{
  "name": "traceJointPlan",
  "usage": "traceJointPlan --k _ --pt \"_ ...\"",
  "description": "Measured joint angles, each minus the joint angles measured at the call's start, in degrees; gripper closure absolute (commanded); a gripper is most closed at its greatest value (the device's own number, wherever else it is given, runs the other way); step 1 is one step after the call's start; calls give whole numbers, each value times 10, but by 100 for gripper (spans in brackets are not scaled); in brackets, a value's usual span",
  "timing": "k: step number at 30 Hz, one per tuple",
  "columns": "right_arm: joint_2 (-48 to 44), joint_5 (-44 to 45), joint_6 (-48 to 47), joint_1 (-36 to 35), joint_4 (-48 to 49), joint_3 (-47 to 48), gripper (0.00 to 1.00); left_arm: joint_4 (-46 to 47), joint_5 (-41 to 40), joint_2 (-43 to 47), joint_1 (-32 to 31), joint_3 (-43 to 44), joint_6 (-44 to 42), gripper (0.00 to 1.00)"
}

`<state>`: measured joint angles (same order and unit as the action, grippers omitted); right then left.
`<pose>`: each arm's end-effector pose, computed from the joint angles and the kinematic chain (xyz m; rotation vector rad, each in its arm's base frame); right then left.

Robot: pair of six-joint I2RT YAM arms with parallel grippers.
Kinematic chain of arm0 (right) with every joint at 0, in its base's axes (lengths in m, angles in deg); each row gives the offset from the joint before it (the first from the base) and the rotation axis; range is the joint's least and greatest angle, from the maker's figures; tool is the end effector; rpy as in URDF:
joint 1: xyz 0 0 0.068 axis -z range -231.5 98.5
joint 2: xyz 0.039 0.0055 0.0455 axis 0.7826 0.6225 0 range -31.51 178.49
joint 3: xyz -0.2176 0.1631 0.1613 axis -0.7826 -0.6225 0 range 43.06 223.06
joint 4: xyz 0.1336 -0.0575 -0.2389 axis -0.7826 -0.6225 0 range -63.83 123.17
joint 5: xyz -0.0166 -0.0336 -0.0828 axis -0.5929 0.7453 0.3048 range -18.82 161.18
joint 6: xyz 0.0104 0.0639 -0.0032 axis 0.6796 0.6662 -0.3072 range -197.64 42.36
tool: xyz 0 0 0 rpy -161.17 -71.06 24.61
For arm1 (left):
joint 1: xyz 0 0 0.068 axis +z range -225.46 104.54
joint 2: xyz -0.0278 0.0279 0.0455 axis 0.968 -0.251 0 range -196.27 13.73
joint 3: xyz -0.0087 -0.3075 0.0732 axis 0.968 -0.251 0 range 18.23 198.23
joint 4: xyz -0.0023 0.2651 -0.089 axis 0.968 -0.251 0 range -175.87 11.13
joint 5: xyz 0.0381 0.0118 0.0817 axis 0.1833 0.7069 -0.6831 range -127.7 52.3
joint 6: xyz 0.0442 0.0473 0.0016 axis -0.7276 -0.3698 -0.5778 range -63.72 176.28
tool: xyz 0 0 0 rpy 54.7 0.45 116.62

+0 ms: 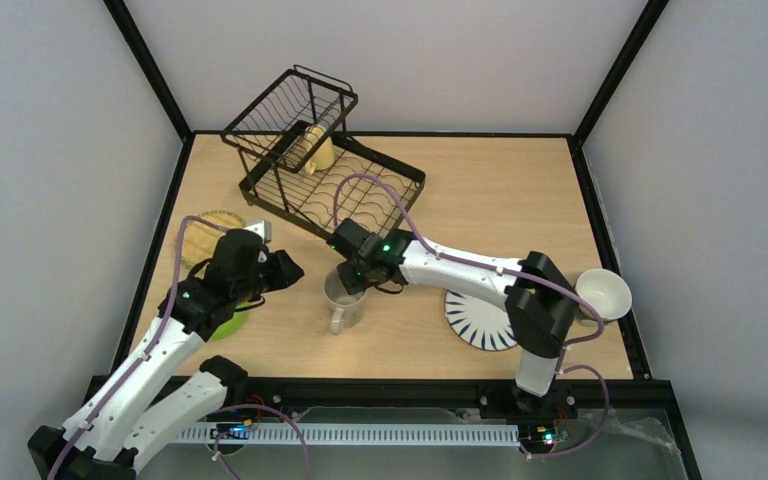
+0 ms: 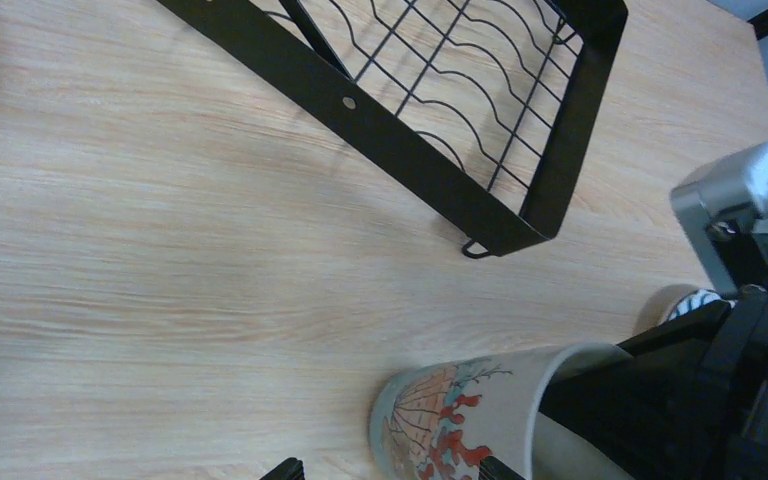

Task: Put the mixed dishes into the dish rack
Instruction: Grab the cup at the center of the board, then pass from the right arm to the left

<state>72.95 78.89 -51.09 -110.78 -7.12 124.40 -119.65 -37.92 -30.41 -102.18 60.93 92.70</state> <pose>0.2200 0.3570 0.2526 -0.7186 2.5990 0.3006 0.1399 -0.0702 0.2981 -0.2029 2.3643 -0.5462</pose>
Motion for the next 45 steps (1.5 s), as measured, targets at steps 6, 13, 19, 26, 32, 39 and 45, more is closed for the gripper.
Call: traceJointPlan --k 6,13,19,26,32,39,45 --pt "-89 -3 29 -1 20 -52 100 -19 33 8 0 21 37 1" --pt "-195 39 37 -1 134 -68 100 6 95 5 0 64 131 1" --pt "-210 121 -2 5 233 -81 100 40 144 -19 2 91 225 1" --pt "-210 170 -54 17 336 -106 100 82 165 -49 3 102 313 1" --pt "-210 146 -56 50 368 -111 100 154 177 -53 13 80 370 1" --pt "-210 103 -33 93 394 -118 100 193 196 -27 52 41 410 1" --pt "-210 86 -1 137 440 -118 100 216 210 -26 62 21 432 1"
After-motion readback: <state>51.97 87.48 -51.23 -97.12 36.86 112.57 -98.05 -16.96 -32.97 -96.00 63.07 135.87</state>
